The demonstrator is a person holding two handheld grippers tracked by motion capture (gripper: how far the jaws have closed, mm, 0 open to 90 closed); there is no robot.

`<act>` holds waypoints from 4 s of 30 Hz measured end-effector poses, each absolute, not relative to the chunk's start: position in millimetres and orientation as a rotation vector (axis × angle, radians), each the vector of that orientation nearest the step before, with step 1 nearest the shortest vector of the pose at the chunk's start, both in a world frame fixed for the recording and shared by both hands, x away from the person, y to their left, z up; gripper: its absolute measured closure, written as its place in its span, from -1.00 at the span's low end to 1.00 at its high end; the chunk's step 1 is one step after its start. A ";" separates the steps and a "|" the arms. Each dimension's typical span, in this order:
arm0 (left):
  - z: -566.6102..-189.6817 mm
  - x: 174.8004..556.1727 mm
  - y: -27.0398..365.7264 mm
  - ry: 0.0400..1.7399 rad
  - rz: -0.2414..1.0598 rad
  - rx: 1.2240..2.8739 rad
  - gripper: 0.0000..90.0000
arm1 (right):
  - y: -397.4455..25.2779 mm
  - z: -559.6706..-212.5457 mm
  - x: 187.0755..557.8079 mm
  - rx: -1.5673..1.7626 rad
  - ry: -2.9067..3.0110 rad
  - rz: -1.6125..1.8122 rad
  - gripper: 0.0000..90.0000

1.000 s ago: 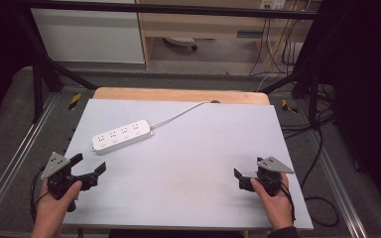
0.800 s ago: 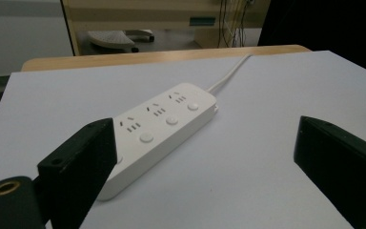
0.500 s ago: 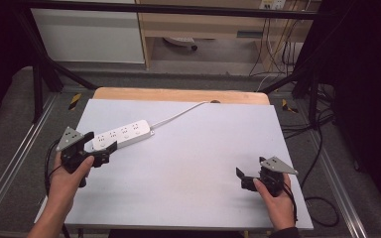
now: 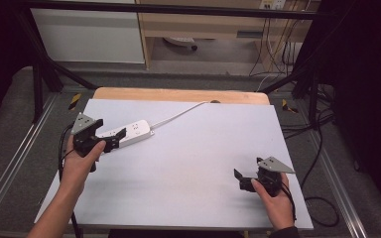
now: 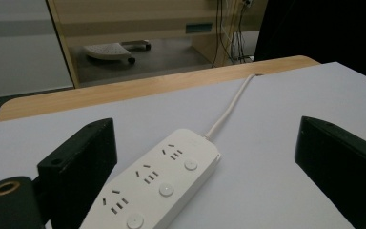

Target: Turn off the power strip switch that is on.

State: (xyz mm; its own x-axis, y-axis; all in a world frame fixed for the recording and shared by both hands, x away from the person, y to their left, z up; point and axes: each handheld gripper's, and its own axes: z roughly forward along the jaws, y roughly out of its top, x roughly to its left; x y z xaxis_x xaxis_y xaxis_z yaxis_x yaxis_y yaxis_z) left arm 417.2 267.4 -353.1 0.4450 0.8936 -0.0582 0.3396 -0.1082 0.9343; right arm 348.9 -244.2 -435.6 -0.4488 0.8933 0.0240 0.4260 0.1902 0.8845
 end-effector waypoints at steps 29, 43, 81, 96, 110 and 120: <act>-364.3 457.6 273.1 1.189 0.717 1.668 -0.81 | -242.5 -435.5 351.1 1.220 1.971 1.223 -0.90; -370.9 466.0 277.4 1.216 0.689 1.687 -0.81 | -241.1 -436.7 352.2 1.220 1.990 1.223 -0.91; -385.3 477.1 264.3 1.266 0.700 1.716 -0.30 | -240.7 -436.6 350.9 1.206 2.001 1.196 -0.91; -395.2 468.8 264.1 1.251 0.714 1.699 0.44 | -241.5 -438.4 351.5 1.237 2.028 1.183 -0.90; -398.7 463.5 264.3 1.200 0.635 1.764 1.00 | -243.5 -436.0 350.6 1.243 2.000 1.196 -0.94; -402.8 460.1 269.7 1.192 0.618 1.787 1.00 | -240.3 -437.3 350.9 1.230 2.013 1.184 -0.92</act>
State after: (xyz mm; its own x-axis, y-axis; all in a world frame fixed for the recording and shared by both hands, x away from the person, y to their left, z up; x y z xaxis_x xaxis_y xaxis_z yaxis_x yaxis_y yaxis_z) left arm 460.1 269.7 -402.8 0.4168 0.9069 -0.0624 0.4713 -0.1568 0.8679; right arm 350.9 -240.3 -437.3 -0.4688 0.8829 0.0251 0.4508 0.2147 0.8664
